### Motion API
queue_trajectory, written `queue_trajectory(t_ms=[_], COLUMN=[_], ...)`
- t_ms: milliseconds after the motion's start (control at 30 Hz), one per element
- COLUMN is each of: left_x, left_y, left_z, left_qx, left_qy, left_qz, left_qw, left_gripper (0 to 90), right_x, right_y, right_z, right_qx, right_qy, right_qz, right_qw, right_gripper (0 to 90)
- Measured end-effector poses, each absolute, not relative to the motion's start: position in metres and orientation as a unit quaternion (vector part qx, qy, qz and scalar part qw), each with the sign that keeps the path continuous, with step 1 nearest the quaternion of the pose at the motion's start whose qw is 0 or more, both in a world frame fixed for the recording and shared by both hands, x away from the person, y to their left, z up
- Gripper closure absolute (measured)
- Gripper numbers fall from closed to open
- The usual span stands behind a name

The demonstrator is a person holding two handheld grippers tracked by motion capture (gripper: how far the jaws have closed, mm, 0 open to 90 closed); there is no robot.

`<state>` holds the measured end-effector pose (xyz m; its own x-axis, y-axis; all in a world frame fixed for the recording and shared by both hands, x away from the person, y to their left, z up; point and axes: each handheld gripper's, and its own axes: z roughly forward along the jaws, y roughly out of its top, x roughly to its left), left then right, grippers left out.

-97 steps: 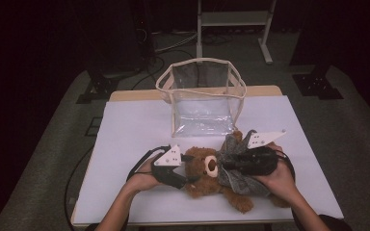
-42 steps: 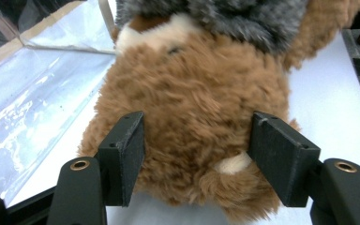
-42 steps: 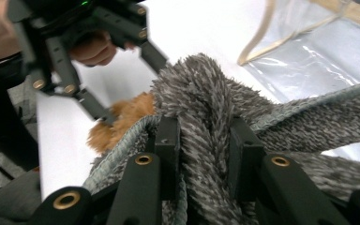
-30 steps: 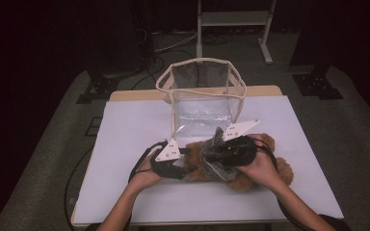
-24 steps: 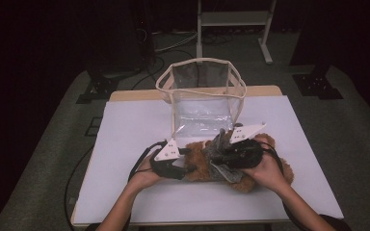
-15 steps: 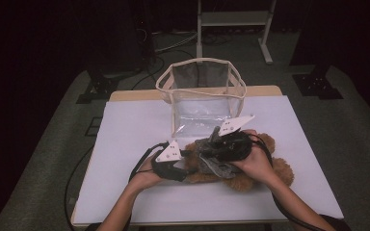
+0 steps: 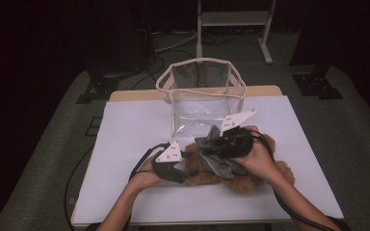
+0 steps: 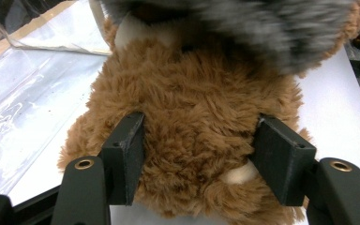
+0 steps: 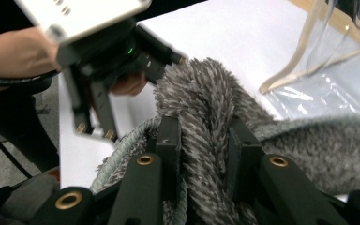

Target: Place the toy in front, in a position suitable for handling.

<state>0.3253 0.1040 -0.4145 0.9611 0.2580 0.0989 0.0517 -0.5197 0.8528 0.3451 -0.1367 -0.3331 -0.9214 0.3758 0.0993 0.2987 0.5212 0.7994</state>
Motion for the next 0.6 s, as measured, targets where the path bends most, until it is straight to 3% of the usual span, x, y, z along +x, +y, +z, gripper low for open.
queue_trajectory(t_ms=[267,400,600], left_x=[0.329,0.326,0.324], left_y=[0.110,0.105,0.108], left_z=[-0.413,-0.417,-0.413], left_qx=[0.861,0.868,0.869], left_qy=[0.105,0.085,0.077], left_qz=[0.106,0.095,0.102], left_qw=[0.486,0.480,0.478], left_gripper=[32.0,34.9,35.3], right_x=[0.346,0.344,0.369], right_y=[-0.141,-0.140,-0.127], right_z=[-0.346,-0.338,-0.331], right_qx=[0.204,0.198,0.205], right_qy=[0.873,0.876,0.878], right_qz=[0.443,0.440,0.430], right_qw=[0.019,0.026,0.039], right_gripper=[70.0,69.9,70.0])
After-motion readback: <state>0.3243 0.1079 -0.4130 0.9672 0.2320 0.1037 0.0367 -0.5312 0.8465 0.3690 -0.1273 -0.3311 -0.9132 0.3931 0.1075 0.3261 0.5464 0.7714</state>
